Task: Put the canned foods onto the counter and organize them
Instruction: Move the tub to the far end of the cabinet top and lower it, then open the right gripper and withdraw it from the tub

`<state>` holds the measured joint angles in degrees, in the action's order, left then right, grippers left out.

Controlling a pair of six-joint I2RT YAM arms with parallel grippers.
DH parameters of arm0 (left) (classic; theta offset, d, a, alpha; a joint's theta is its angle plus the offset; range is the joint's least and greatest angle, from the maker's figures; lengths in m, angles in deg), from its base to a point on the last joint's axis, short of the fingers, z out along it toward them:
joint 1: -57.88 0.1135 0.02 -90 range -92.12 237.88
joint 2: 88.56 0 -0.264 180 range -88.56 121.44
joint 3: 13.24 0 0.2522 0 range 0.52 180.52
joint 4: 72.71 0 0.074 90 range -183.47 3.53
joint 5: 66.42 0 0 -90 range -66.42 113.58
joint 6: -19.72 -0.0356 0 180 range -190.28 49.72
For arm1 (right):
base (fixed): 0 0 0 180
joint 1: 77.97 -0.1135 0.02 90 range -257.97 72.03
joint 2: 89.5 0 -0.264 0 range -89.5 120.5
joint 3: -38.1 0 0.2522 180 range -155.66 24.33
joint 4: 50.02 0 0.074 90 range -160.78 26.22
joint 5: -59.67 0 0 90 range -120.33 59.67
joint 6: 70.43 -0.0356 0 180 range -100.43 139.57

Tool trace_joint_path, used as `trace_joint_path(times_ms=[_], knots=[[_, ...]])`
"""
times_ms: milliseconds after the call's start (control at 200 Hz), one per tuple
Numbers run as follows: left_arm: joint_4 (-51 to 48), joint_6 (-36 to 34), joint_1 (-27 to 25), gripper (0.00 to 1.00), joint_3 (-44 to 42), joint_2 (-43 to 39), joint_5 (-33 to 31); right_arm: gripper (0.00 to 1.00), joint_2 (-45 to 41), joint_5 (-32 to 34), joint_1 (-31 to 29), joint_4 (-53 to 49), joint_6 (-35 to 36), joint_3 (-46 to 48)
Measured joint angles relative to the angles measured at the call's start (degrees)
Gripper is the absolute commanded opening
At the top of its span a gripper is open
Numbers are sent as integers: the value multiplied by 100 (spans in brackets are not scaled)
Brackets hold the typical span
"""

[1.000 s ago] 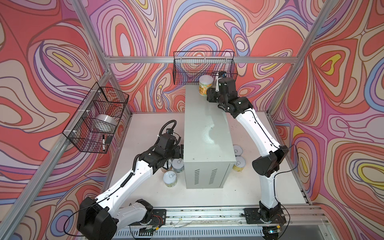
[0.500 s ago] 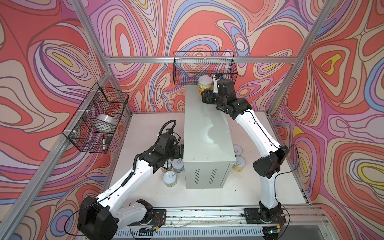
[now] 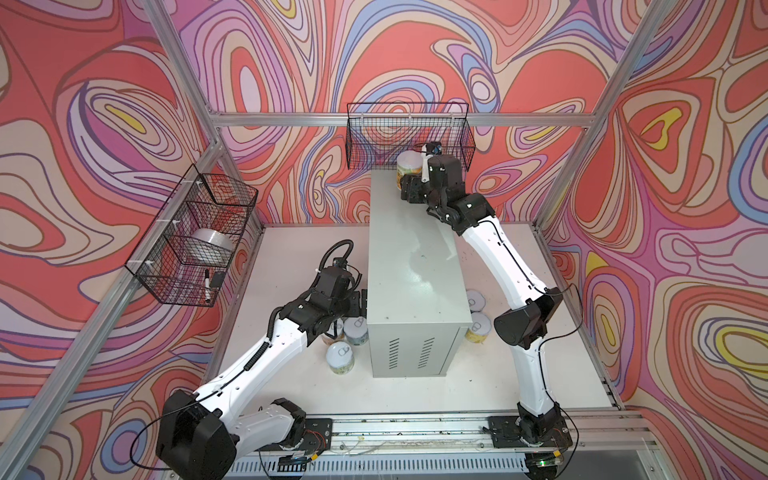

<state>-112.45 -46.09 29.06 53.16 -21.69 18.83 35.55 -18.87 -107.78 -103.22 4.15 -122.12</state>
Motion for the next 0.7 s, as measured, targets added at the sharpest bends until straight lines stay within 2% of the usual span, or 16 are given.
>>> trace_joint_path(times_ms=[341, 516, 646, 701], knots=[[-2, 4, 4, 98, 26, 0, -20, 81, -20, 564, -7, 122, 122, 155], [-2, 7, 4, 99, 26, -9, -24, 81, -199, 372, 39, 468, 157, 662], [-15, 7, 4, 100, 26, -76, -28, 82, -234, 264, 48, 518, 122, 691], [-26, 7, 4, 100, 26, -127, -28, 86, -236, 234, 50, 511, 118, 691]])
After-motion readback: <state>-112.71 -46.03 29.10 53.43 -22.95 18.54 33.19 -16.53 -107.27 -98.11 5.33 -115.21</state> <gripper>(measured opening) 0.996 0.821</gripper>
